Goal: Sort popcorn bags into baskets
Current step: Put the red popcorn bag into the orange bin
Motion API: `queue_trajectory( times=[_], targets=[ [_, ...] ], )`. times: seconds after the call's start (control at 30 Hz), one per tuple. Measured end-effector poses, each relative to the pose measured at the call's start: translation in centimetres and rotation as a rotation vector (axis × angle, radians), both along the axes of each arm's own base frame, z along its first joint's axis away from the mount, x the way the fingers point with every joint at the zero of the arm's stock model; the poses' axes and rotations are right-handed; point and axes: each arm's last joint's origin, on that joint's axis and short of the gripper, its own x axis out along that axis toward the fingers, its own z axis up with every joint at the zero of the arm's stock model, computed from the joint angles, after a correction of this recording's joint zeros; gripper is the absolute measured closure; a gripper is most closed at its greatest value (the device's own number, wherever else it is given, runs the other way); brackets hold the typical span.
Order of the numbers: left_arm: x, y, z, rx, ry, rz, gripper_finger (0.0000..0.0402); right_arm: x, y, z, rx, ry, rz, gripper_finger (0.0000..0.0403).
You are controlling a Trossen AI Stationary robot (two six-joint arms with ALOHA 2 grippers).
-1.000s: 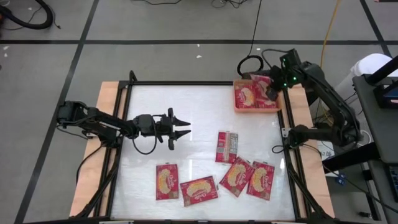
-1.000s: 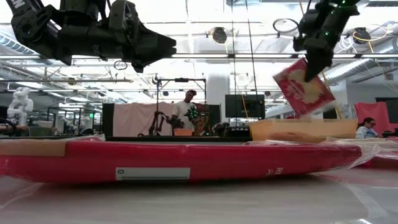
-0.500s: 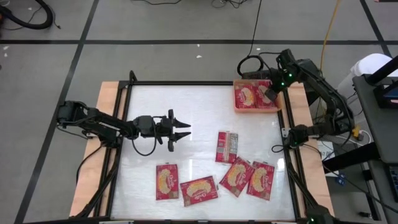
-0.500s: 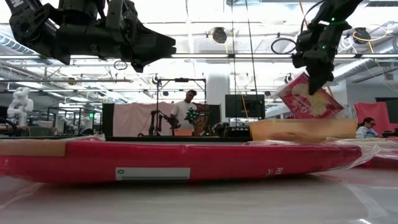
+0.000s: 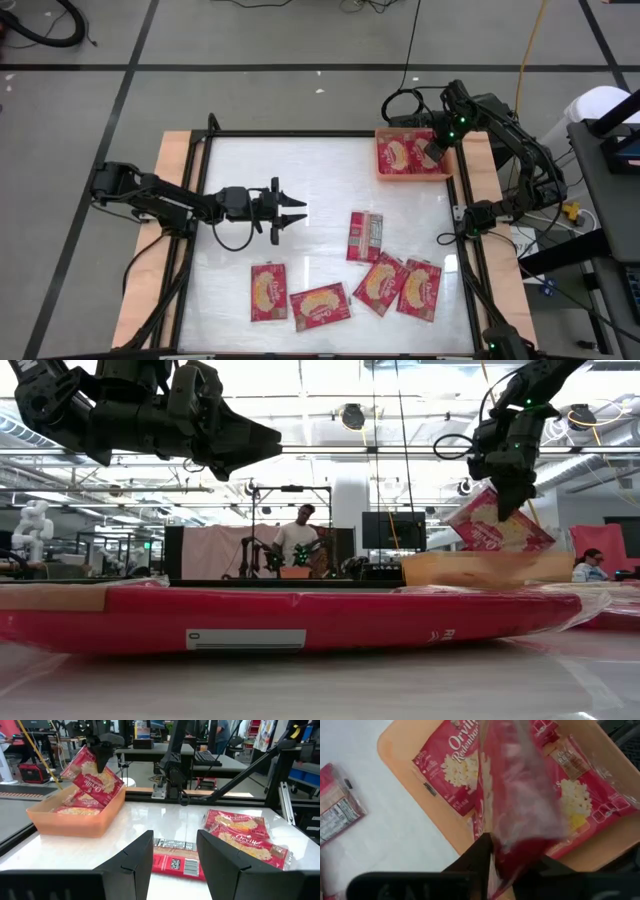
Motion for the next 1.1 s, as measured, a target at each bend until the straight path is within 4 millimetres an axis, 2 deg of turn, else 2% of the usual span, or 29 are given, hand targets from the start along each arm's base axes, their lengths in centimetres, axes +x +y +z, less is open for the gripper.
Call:
queue_trajectory(
  times=[0.23,0.53,0.63,0.8,0.97,1.1],
  targets=[
    [0.0,0.0,0.0,0.009,-0.003,0.000,0.0247,0.3,-0.2,-0.1,-0.030,0.019,-0.041,0.0307],
    [0.0,0.0,0.0,0.012,-0.003,0.001,0.0247,2.2,0.0,-2.1,-0.182,0.193,-0.127,0.0269],
    [0.0,0.0,0.0,0.012,-0.004,0.001,0.0247,3.0,0.0,-2.0,-0.212,0.168,-0.159,0.0269],
    [0.0,0.3,0.1,0.013,-0.005,0.014,0.0247,5.5,0.6,-2.2,-0.229,0.019,-0.097,0.0280],
    [0.0,0.8,0.1,0.002,-0.006,0.032,0.0247,7.1,1.3,-4.3,-0.290,-0.071,-0.027,0.0302],
    [0.0,0.8,0.1,-0.007,-0.007,0.036,0.0247,6.7,1.6,-6.3,-0.314,-0.061,-0.041,0.0326]
  ],
)
